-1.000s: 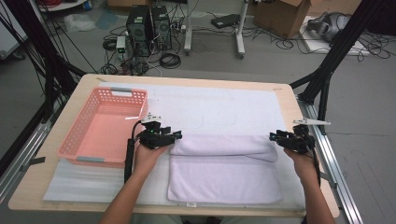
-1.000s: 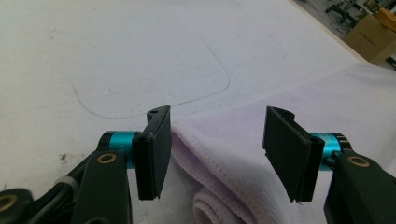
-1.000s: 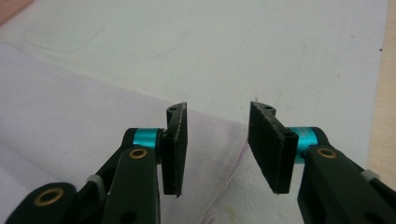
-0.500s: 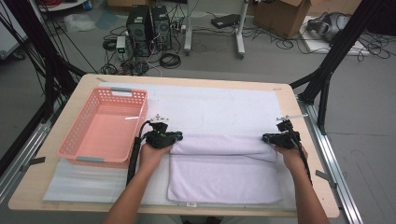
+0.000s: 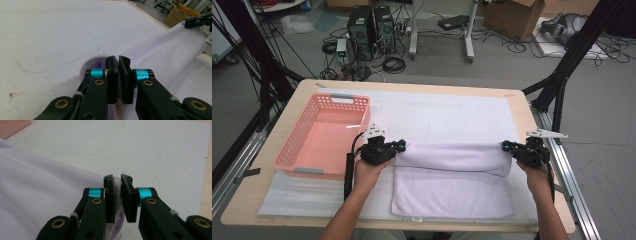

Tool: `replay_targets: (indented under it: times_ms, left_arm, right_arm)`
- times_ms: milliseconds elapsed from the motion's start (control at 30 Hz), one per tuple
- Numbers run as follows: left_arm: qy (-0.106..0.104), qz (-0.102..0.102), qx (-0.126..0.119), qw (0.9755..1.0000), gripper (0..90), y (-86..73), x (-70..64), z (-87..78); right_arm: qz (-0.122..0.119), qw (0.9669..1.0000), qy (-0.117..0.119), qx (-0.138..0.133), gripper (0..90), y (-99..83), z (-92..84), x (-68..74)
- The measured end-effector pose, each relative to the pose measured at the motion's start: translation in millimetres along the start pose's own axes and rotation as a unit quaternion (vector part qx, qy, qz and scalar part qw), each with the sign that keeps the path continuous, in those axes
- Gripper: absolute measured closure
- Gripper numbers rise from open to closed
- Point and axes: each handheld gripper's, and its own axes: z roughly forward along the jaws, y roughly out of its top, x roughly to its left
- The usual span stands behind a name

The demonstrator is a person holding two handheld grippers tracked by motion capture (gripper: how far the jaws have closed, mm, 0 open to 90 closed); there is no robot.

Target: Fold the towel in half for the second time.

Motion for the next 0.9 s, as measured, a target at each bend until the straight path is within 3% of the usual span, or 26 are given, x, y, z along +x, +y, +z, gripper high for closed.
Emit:
replay_targets:
  times_ms: [133,367,700,733,800,900]
  left_arm:
    - [-0.009,-0.002,-0.008,0.9999,85.4,-10.8,-10.6,-14.0]
    - [-0.016,0.014,-0.014,0.9997,84.9,-30.5,-34.5,-37.5]
    - [-0.028,0.013,0.011,0.9994,82.5,-65.8,-50.8,-61.3]
    - [-0.028,0.009,0.013,0.9995,80.3,-67.3,-50.8,-62.7]
    - [-0.017,0.001,0.011,0.9998,67.4,-66.9,-49.2,-64.3]
    - [-0.009,-0.009,0.006,0.9999,54.2,-62.9,-45.5,-64.4]
  right_arm:
    - [0.003,0.9997,0.008,-0.022,82.1,-12.8,-18.2,7.7]
    - [-0.016,0.9989,0.017,-0.041,82.0,-35.6,-49.2,29.0]
    - [-0.025,0.999,0.023,-0.03,81.7,-71.7,-75.2,44.7]
    - [-0.026,0.9991,0.023,-0.026,81.6,-73.5,-76.1,45.5]
    - [-0.025,0.9992,0.027,-0.014,80.1,-76.9,-77.1,46.8]
    - [-0.02,0.9993,0.028,-0.019,67.2,-75.2,-78.0,47.3]
